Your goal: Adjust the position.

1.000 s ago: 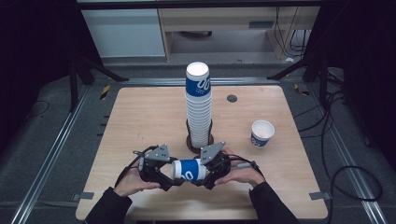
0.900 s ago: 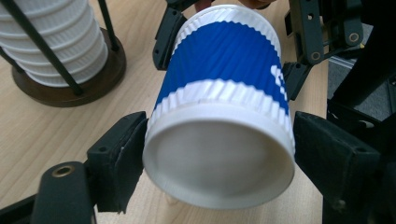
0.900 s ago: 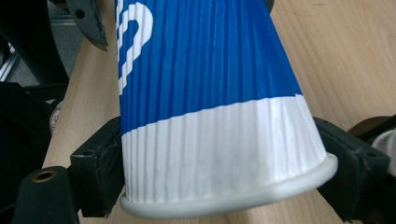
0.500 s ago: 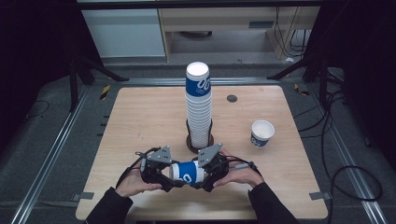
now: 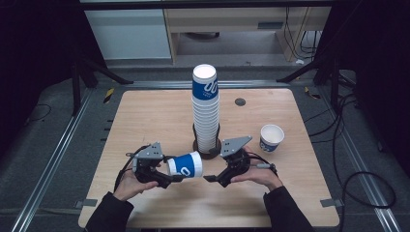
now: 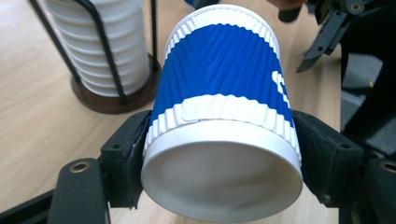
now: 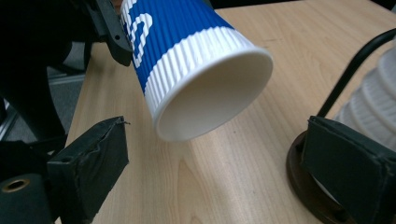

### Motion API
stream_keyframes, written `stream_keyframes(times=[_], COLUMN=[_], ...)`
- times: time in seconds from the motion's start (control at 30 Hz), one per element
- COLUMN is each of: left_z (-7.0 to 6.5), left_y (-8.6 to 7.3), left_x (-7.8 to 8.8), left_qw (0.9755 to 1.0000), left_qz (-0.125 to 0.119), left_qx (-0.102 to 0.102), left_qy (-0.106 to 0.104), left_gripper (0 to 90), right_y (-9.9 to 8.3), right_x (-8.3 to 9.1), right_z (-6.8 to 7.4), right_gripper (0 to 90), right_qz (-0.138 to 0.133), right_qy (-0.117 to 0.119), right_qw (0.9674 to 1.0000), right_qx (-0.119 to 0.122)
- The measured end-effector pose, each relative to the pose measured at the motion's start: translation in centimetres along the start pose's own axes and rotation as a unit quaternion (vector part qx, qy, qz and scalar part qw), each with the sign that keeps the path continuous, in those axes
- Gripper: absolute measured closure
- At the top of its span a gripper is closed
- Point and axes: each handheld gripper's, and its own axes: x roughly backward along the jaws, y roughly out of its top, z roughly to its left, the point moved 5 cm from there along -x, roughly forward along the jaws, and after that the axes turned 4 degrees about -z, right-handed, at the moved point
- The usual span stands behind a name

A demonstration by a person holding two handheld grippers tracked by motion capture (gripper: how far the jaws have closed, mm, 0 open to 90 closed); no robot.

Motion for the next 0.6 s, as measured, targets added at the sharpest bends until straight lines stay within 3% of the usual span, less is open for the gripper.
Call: stream_keyframes(times=[0.17, 0.3, 0.6], left_z=[-0.1, -0.6, -2.4], left_y=[0.6, 0.9, 1.2], left_x=[0.6, 0.6, -0.4], left_qw=[0.9991, 0.9985, 0.9974], left_qz=[-0.041, -0.053, -0.046], left_qx=[0.003, 0.001, -0.017], left_qy=[-0.004, -0.016, -0.053], left_gripper=[25.9, 25.9, 26.0], right_y=[0.1, 0.2, 0.5], right_x=[0.3, 0.3, -0.3], right_z=[-0.1, 0.0, 1.0], right_gripper=[6.4, 6.5, 6.6], right_qz=[-0.015, -0.029, -0.043], right_qy=[0.008, 0.020, 0.066], right_qw=[0.9998, 0.9991, 0.9966], right_qx=[-0.014, -0.022, -0.024])
